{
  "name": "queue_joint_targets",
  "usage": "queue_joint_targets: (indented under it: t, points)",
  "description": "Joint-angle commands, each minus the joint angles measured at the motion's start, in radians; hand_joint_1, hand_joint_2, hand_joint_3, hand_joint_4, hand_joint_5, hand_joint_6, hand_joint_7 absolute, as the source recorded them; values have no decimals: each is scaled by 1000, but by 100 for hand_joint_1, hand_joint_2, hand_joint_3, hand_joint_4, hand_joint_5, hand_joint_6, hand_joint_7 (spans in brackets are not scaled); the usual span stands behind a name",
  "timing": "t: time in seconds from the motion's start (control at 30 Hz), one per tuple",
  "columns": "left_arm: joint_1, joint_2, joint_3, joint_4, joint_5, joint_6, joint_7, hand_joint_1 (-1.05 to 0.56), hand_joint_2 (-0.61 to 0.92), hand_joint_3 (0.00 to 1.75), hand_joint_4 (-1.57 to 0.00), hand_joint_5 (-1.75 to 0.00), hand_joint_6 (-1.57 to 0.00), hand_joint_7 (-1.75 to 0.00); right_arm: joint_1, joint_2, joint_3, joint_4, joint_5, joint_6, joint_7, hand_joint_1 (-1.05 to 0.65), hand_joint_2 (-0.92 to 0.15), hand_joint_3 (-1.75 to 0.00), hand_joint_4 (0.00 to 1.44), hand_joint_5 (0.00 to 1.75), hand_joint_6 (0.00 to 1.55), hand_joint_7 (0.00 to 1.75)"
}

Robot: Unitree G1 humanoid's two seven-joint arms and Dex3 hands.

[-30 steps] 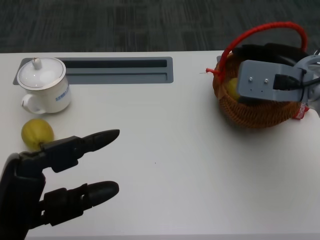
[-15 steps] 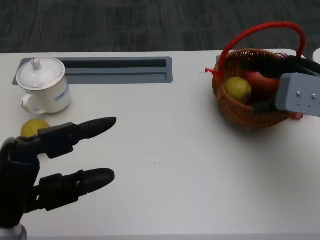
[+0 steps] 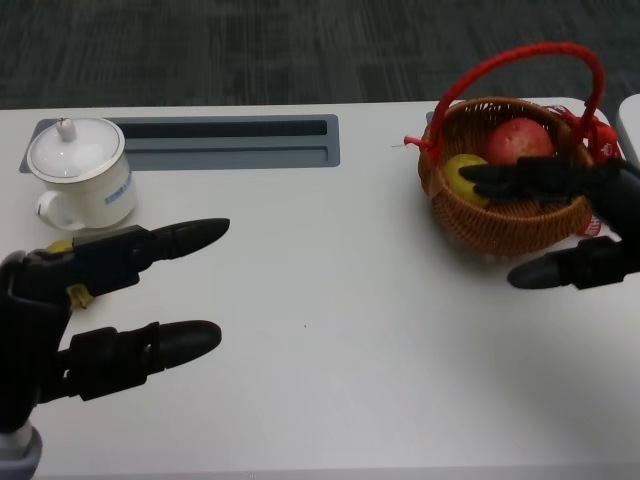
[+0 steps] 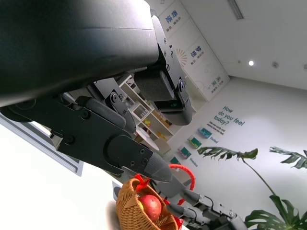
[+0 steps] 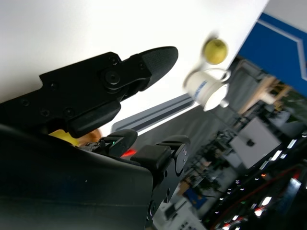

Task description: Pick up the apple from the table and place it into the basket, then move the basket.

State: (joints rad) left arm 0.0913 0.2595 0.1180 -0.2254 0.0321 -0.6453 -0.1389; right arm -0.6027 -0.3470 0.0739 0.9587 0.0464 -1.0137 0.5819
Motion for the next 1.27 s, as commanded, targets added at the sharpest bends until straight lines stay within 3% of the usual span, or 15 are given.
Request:
queue_joint_targets:
  t: [0.03,0.27,0.6,0.87,1.27]
  points:
    - [4,26,13,9,-24,-11,-23,-48,81,0,-95,0,-87,0,77,70,0,-73,74,-58,35,-52,-79,0,67,1,64,1]
    - [33,27,12,-2,-37,-12,-42,-46,78,0,-96,0,-86,0,121,186,33,-78,74,-111,56,-50,-79,0,67,0,60,0]
    - [83,-5,2,-12,-40,-48,-39,-41,76,0,-95,0,-88,-1,117,258,62,-39,87,-124,113,-50,-80,0,65,0,61,0]
    - [107,-19,5,-10,-22,-74,-36,-41,76,0,-97,-1,-89,-1,105,291,54,-3,90,-140,140,-47,-79,0,67,1,62,1]
    - [116,-16,5,-19,-20,-68,-39,-40,77,0,-99,-1,-90,0,92,280,41,-3,87,-128,155,-46,-80,0,67,0,60,0]
